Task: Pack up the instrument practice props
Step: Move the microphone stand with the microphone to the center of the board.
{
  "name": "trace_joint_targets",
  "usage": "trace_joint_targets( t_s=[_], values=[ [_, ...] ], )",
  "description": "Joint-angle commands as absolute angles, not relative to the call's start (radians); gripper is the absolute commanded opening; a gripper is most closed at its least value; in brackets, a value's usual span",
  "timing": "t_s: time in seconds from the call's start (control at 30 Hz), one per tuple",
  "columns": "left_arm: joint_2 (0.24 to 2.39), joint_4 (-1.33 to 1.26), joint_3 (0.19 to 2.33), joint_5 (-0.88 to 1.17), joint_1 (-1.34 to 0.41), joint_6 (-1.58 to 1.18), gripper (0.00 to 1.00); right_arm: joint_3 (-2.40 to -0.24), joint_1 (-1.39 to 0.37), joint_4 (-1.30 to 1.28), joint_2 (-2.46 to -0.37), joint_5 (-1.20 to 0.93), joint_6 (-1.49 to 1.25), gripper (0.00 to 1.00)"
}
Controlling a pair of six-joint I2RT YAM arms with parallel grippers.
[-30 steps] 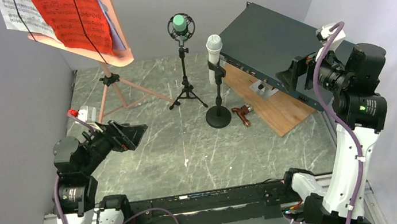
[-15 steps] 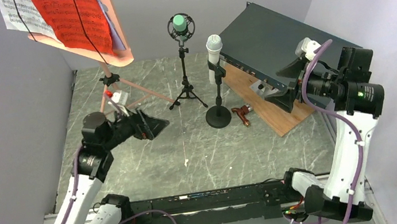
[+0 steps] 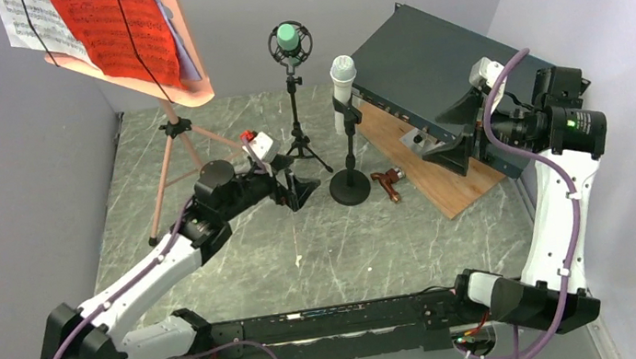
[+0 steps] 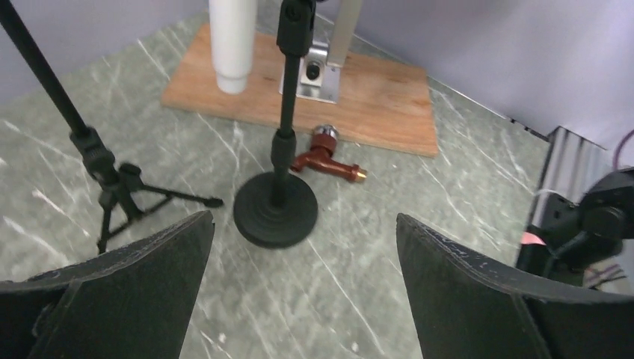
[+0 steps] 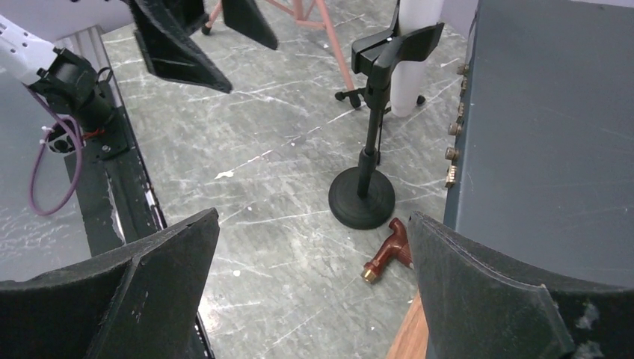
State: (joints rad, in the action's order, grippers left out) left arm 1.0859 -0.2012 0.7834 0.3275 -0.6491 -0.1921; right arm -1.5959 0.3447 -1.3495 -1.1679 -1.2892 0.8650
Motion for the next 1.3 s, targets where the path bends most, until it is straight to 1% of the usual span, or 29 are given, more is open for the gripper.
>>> trace_joint_targets(
  t_s=[0.0, 0.1, 0.23, 0.57, 0.7, 0.8, 0.93, 1.1, 1.13, 1.2, 1.27],
  values=[
    [1.18, -0.552, 0.778, 0.37, -0.652, -0.063, 0.96, -1.645, 0.35, -1.433, -1.18, -1.345, 1.001, 1.0],
    [1.271, -0.594, 0.838, 0.456, -0.652, -0.085, 0.88, -1.646, 0.348, -1.456, -1.188, -1.354, 1.033, 1.0],
    [1.398, -0.692, 0.866, 0.481, -0.663, -0.136, 0.8, -1.638, 0.349, -1.462, -1.194, -1.363, 1.05, 1.0],
    [1.64, -0.803, 0.959, 0.26, -0.751, -0.123, 0.63, -1.617, 0.348, -1.456, -1.188, -1.38, 1.053, 1.0],
    [1.71, -0.798, 1.005, 0.177, -0.769, -0.108, 0.58, -1.611, 0.349, -1.446, -1.186, -1.38, 1.046, 1.0],
    [1.743, -0.804, 1.026, 0.141, -0.779, -0.094, 0.56, -1.612, 0.349, -1.443, -1.186, -1.379, 1.042, 1.0],
    [1.791, -0.798, 1.072, 0.122, -0.795, -0.071, 0.47, -1.607, 0.348, -1.436, -1.184, -1.382, 1.034, 1.0],
    [1.844, -0.788, 1.122, 0.069, -0.806, -0.043, 0.4, -1.596, 0.348, -1.424, -1.178, -1.372, 1.026, 1.0],
    [1.85, -0.787, 1.127, 0.056, -0.807, -0.043, 0.37, -1.593, 0.349, -1.42, -1.177, -1.371, 1.022, 1.0],
    [1.858, -0.789, 1.136, 0.043, -0.81, -0.039, 0.28, -1.59, 0.349, -1.414, -1.175, -1.371, 1.018, 1.0],
    [1.857, -0.787, 1.138, 0.037, -0.816, -0.034, 0.12, -1.587, 0.349, -1.41, -1.174, -1.371, 1.016, 1.0]
  ],
)
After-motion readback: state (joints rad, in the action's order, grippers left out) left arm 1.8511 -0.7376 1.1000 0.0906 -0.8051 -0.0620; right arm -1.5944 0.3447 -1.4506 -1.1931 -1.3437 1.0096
